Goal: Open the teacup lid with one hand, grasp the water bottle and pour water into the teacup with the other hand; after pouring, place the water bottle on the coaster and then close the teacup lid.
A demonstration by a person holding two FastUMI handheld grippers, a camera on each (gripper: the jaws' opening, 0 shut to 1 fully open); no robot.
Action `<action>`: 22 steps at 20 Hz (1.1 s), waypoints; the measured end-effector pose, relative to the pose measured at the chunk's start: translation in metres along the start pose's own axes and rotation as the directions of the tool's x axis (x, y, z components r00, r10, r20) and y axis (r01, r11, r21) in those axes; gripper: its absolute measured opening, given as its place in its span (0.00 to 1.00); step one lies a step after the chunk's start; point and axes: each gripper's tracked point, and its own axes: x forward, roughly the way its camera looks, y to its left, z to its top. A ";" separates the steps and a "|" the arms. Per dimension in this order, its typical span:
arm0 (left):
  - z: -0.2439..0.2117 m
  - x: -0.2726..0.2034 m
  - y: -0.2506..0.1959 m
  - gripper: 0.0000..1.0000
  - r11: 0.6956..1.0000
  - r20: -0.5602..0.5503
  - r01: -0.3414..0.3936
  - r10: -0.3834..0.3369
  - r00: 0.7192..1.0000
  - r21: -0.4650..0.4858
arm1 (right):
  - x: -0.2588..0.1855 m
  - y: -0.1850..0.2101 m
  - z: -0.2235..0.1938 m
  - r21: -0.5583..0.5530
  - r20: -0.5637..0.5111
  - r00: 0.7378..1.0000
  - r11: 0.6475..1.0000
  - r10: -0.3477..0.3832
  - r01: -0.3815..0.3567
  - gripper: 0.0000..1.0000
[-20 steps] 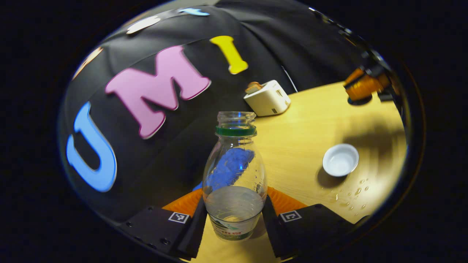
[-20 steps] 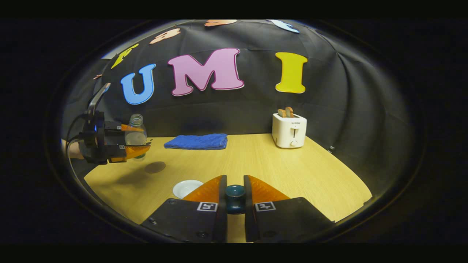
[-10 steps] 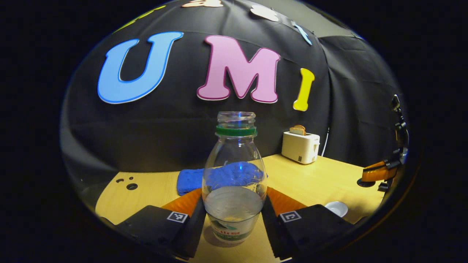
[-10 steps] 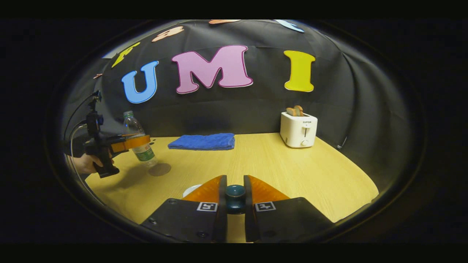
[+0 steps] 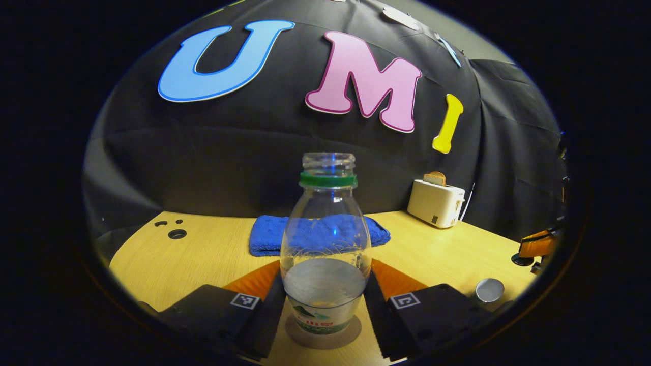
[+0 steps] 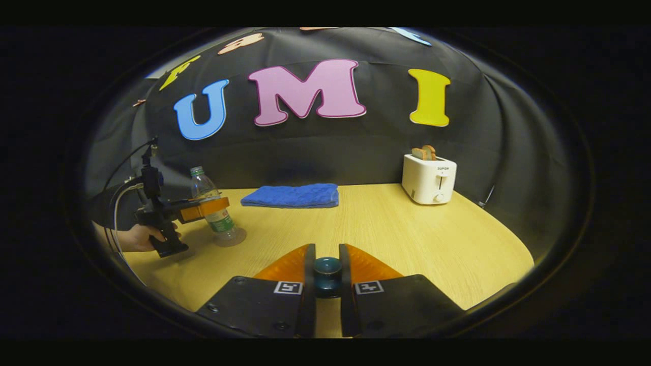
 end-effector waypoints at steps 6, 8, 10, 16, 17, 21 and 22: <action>-0.010 -0.004 -0.010 0.84 0.999 -0.037 0.014 -0.013 0.999 0.034 | 0.003 0.008 -0.003 -0.003 -0.010 1.000 1.000 0.015 -0.015 0.27; -0.010 -0.008 -0.010 0.93 0.999 -0.041 0.008 -0.006 0.999 0.046 | 0.002 0.009 -0.004 -0.006 -0.012 1.000 1.000 0.019 -0.019 0.27; -0.014 -0.012 -0.009 0.96 0.998 -0.062 0.005 -0.001 0.998 0.061 | 0.000 0.011 -0.002 -0.005 -0.006 1.000 1.000 0.020 -0.020 0.27; -0.032 -0.042 -0.020 0.96 0.999 -0.116 0.014 -0.009 0.993 0.044 | -0.001 0.014 -0.002 -0.003 0.001 1.000 1.000 0.026 -0.026 0.27; -0.038 -0.049 -0.022 0.96 0.999 -0.130 0.014 -0.009 0.992 0.041 | -0.002 0.015 -0.002 -0.003 0.006 1.000 1.000 0.028 -0.028 0.27; -0.058 -0.071 -0.022 0.97 0.999 -0.169 0.008 0.001 0.986 0.053 | 0.002 0.020 -0.004 -0.009 0.009 0.999 0.999 0.039 -0.039 0.27; -0.061 -0.074 -0.023 0.96 0.999 -0.177 0.008 0.001 0.984 0.049 | 0.003 0.023 -0.004 -0.010 0.010 0.999 0.999 0.042 -0.042 0.27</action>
